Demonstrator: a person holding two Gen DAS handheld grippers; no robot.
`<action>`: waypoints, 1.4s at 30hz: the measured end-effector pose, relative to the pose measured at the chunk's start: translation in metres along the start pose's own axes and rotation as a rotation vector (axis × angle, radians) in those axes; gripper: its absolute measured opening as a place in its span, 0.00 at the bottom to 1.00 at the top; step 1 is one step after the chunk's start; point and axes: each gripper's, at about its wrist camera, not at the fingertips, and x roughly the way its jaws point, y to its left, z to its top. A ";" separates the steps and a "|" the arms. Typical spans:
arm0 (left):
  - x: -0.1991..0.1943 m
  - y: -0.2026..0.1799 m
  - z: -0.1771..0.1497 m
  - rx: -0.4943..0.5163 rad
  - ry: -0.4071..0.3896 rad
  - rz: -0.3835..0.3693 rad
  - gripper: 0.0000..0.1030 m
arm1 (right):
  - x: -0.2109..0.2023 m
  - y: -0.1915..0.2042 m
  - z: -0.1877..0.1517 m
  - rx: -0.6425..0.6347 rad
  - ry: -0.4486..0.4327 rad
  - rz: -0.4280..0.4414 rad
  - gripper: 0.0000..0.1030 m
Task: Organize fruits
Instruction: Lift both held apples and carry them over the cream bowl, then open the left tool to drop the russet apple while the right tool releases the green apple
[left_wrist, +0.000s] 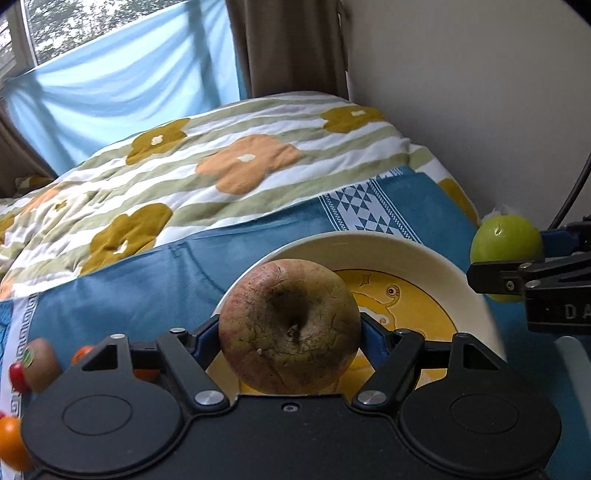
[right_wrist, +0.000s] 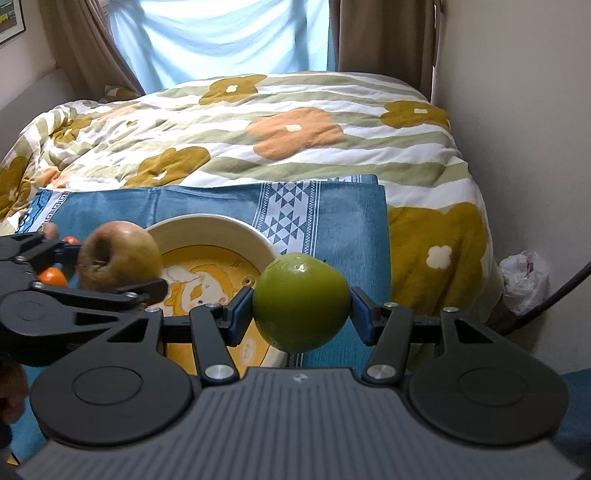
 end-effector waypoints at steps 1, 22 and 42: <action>0.005 -0.001 0.001 0.007 0.001 -0.001 0.76 | 0.003 -0.001 0.001 0.002 0.002 0.002 0.68; -0.031 0.024 -0.004 -0.024 -0.060 0.023 0.94 | 0.016 -0.004 0.011 -0.017 -0.002 0.070 0.68; -0.070 0.059 -0.045 -0.170 -0.048 0.111 0.94 | 0.030 0.051 -0.015 -0.262 -0.034 0.119 0.80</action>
